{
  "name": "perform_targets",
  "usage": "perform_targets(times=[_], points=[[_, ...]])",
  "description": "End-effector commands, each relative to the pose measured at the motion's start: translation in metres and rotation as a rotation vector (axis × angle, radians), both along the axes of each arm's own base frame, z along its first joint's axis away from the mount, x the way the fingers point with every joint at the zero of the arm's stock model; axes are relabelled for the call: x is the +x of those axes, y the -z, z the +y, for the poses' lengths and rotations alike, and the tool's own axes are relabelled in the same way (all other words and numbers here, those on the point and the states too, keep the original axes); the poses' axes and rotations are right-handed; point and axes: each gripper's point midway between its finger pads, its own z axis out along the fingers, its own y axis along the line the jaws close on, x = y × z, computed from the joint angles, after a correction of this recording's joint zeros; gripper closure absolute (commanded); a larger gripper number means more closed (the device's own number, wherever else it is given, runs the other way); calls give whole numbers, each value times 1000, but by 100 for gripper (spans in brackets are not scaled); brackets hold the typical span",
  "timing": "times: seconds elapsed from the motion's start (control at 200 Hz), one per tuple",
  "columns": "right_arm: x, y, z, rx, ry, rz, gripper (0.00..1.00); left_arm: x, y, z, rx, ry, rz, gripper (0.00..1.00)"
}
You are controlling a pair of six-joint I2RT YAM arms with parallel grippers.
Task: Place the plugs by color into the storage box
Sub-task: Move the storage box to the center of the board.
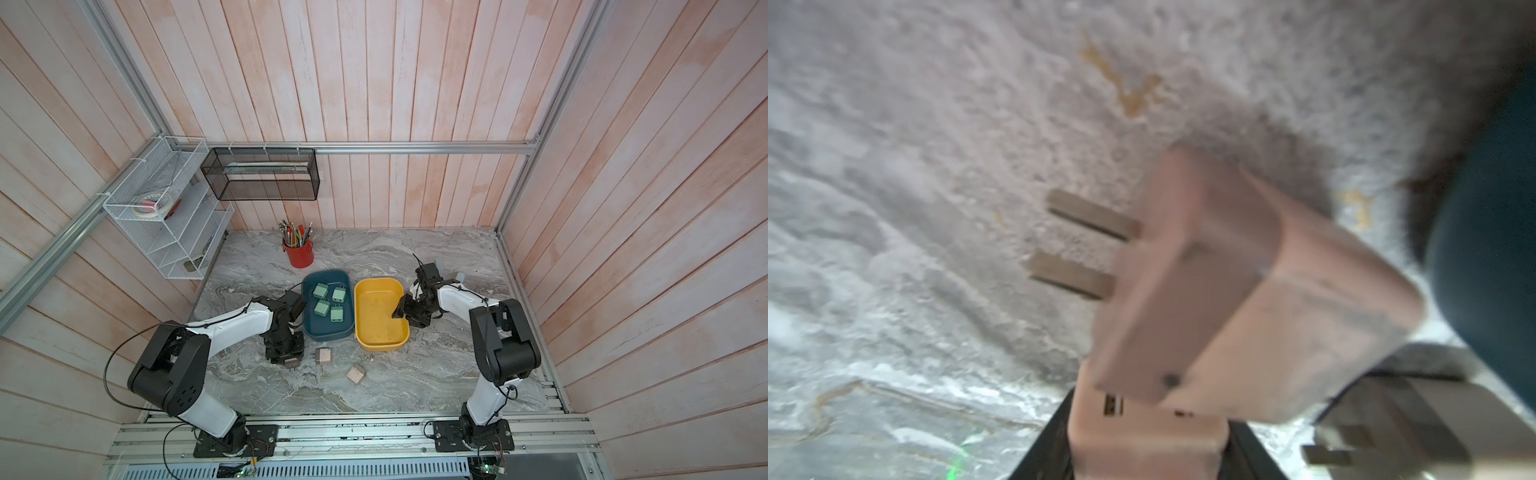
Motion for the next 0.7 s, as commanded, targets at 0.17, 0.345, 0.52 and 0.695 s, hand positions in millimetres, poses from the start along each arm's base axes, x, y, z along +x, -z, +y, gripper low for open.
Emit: perform_targets(times=[0.17, 0.345, 0.52, 0.695], points=[[15, -9, -1, -32, -40, -41, 44, 37, -54, 16, 40, 0, -132, 51], [17, -13, -1, -39, -53, -52, 44, 77, -79, -4, -4, 34, -183, 51], [15, -14, -7, -47, -50, -55, 44, 83, -83, -8, -2, 48, -185, 48], [11, -12, -13, -49, -40, -49, 44, 52, -61, -4, -62, -7, -166, 26]])
